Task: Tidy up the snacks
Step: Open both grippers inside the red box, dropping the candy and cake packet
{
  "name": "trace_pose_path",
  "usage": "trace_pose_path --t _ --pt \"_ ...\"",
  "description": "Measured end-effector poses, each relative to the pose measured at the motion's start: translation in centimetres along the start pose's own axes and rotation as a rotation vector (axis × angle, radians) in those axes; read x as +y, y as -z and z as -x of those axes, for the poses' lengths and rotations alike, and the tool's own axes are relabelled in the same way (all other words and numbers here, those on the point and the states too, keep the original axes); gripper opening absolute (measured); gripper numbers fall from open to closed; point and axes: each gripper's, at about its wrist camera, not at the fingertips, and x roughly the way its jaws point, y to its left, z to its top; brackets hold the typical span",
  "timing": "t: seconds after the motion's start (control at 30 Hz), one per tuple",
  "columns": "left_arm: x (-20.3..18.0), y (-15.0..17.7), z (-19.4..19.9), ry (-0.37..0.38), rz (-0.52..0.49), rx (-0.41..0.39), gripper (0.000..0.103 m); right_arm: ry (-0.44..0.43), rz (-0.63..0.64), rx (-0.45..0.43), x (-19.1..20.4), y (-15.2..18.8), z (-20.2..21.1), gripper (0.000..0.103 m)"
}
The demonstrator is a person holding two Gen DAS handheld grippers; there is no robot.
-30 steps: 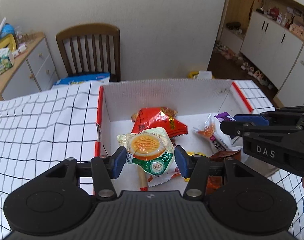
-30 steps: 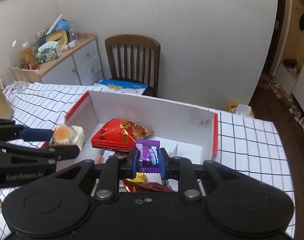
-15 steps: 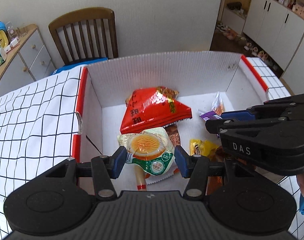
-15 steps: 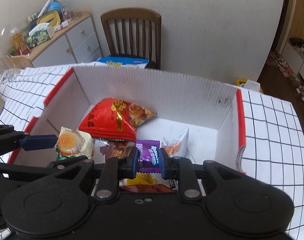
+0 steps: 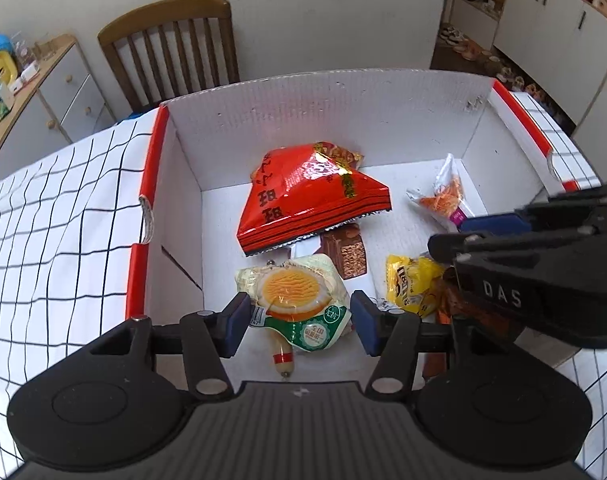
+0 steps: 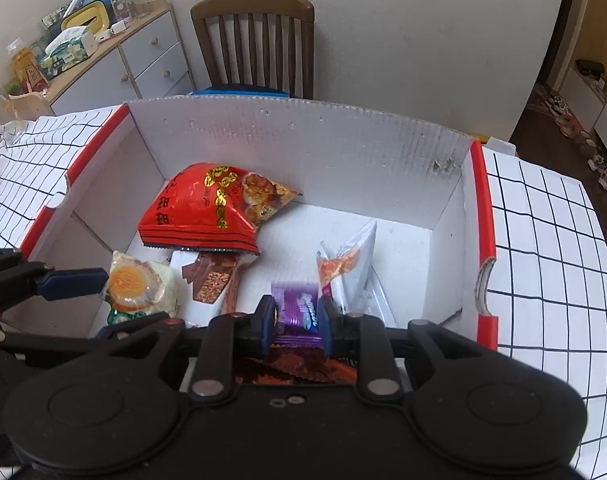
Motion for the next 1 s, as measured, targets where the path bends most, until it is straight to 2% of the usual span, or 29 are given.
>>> trace_pose_path --t 0.33,0.77,1.0 --pt "0.4 -0.4 2.1 0.007 0.029 -0.04 0.055 -0.021 -0.031 -0.006 -0.3 0.2 1.2 0.041" --pt "0.8 1.0 7.8 0.047 0.041 -0.14 0.058 -0.032 -0.071 -0.12 -0.7 0.7 6.8 0.071" --pt "0.7 2.1 11.3 0.072 0.037 -0.196 0.058 -0.045 -0.053 -0.188 0.4 1.2 10.7 0.076"
